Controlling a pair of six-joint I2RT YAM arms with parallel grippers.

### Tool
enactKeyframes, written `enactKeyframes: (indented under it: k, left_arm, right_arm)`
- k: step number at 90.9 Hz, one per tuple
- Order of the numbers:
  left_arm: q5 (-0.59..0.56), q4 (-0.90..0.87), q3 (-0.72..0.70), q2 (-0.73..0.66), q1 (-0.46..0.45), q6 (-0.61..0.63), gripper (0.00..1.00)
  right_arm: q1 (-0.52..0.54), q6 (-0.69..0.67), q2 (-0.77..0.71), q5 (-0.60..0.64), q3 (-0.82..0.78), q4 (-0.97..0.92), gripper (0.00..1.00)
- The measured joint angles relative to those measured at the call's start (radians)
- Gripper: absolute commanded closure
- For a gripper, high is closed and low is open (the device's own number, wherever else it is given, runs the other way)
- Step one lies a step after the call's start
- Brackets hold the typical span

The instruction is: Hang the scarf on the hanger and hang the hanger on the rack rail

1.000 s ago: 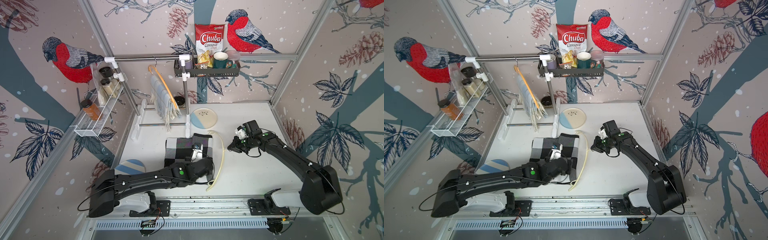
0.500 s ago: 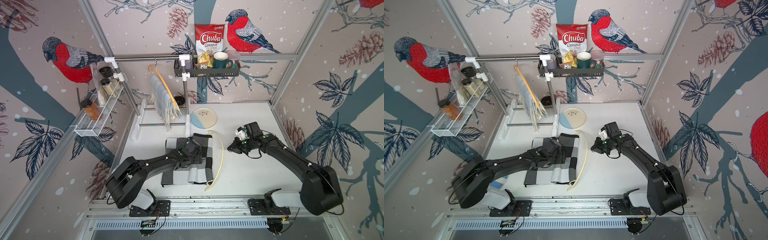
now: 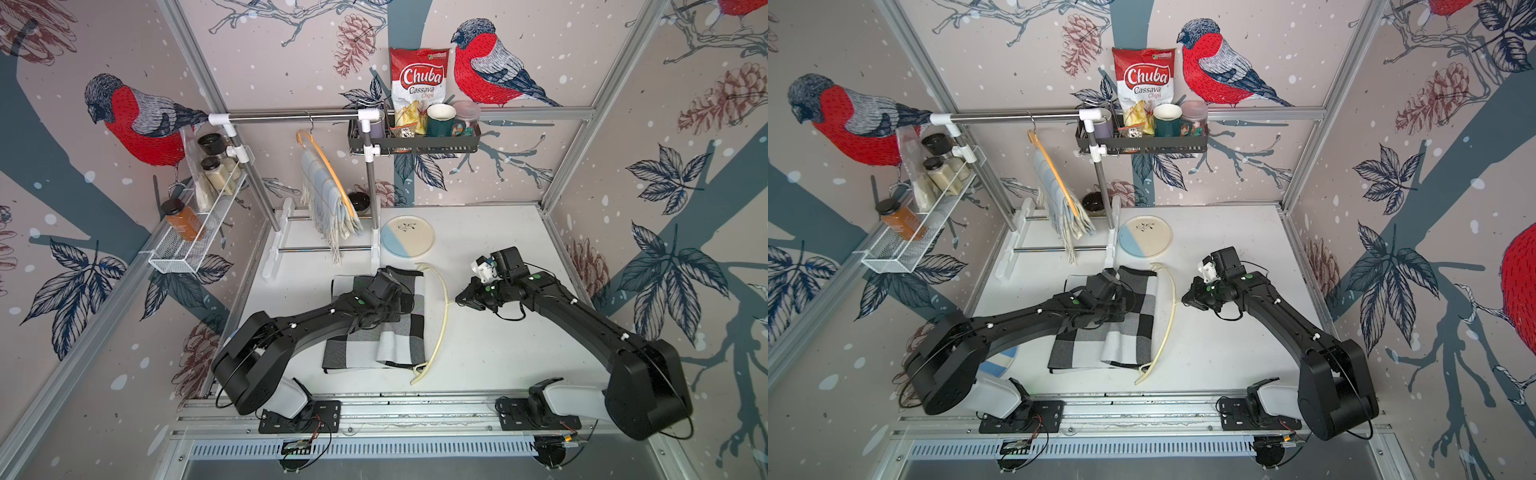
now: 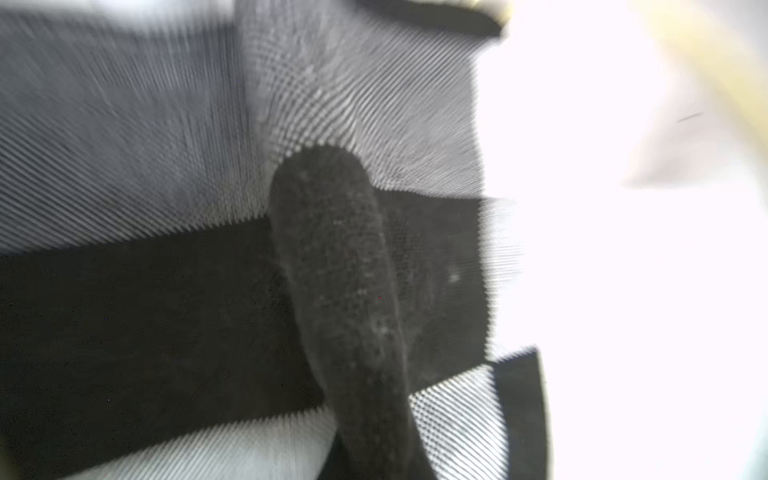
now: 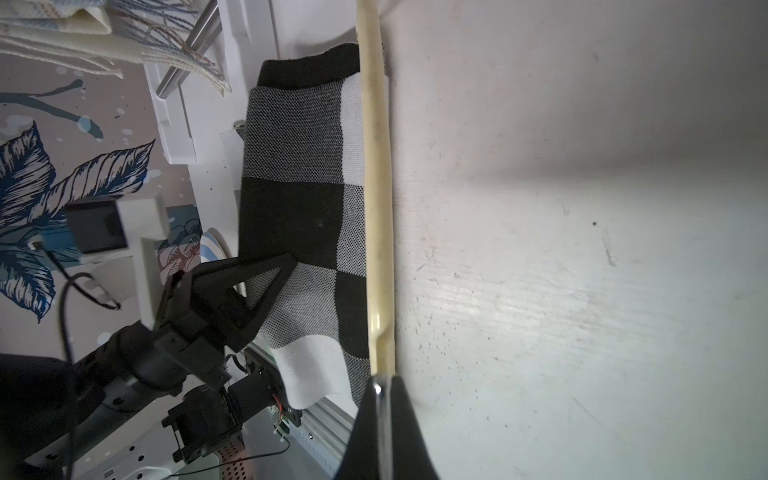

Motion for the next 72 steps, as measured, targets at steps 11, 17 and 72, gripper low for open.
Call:
enactKeyframes:
  k: [11,17,72]
  left_arm:
    - [0.003,-0.055,0.024,-0.107,0.008,0.026,1.0]
    - [0.007,-0.089,0.025,-0.155,0.015,0.037,1.0]
    - [0.132,-0.272,-0.016,-0.286,0.267,0.115,1.0]
  right_arm:
    - [-0.013,0.034,-0.04,-0.034,-0.04,0.005,1.0]
    - [-0.026,0.045,-0.057,-0.058,-0.073,0.018,1.0]
    - [-0.106,0.037,0.008,-0.123,-0.15,0.135,1.0]
